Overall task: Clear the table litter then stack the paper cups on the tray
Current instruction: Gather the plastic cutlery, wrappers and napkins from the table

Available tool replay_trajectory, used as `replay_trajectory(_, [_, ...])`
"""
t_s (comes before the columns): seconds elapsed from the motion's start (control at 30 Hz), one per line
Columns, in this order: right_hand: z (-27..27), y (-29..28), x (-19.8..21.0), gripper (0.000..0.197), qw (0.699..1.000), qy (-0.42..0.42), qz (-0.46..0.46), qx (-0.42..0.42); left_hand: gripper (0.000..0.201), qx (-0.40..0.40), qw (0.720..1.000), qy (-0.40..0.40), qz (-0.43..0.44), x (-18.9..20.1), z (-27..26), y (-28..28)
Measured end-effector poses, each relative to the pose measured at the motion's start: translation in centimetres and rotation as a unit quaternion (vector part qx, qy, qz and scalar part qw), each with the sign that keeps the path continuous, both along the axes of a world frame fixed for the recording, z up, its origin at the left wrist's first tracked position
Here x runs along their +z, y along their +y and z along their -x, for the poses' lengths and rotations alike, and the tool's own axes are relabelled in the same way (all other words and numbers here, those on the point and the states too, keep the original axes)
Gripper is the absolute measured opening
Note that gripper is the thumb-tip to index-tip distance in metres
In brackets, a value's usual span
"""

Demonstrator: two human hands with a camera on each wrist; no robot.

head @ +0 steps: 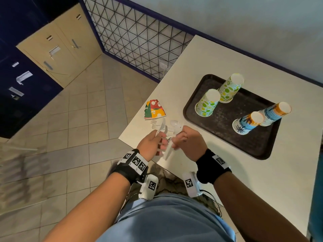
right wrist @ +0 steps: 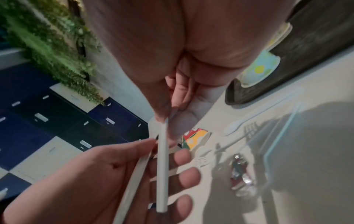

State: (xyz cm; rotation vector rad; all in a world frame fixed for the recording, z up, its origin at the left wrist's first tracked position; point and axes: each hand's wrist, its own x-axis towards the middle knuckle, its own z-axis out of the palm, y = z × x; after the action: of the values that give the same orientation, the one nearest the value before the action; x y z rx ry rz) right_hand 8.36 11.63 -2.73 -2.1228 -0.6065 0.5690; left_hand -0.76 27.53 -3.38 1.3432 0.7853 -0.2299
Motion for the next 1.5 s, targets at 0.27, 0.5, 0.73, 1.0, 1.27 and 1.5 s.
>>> replay_trajectory(0.27, [-0.9,2.0,-1.1,0.009,0.998,-0.029,0.042,0.019,0.044,-0.011,0.993,0.046,-0.113,-0.9,0.7,0.8])
replay_trajectory(0.5, [-1.6,-2.1,-5.5,0.035,0.939,-0.088,0.292,0.159,0.034,-0.118,0.958,0.044,-0.258,-1.8,1.9,1.6])
replay_trajectory(0.73, [-0.1,-4.6,-6.9,0.023,0.926,-0.082,0.321,0.183,0.039,-0.171,0.922,0.08,-0.339,-2.9,-0.5,0.1])
replay_trajectory(1.0, [0.3,-5.9,-7.5,0.029,0.934,-0.073,0.303,0.175,0.045,-0.374,0.839,0.131,-0.374,-4.4,-3.6,-4.3])
replay_trajectory(1.27, [-0.3,-7.2,-7.4,0.02,0.938,-0.079,0.312,0.131,0.016,-0.29,0.893,0.117,-0.324,-4.2,-3.2,-3.1])
replay_trajectory(1.5, [-2.0,-4.7,-3.7,0.007,0.987,-0.067,0.144,0.018,0.008,-0.11,0.976,0.075,-0.171,-3.1,-3.3,-0.6])
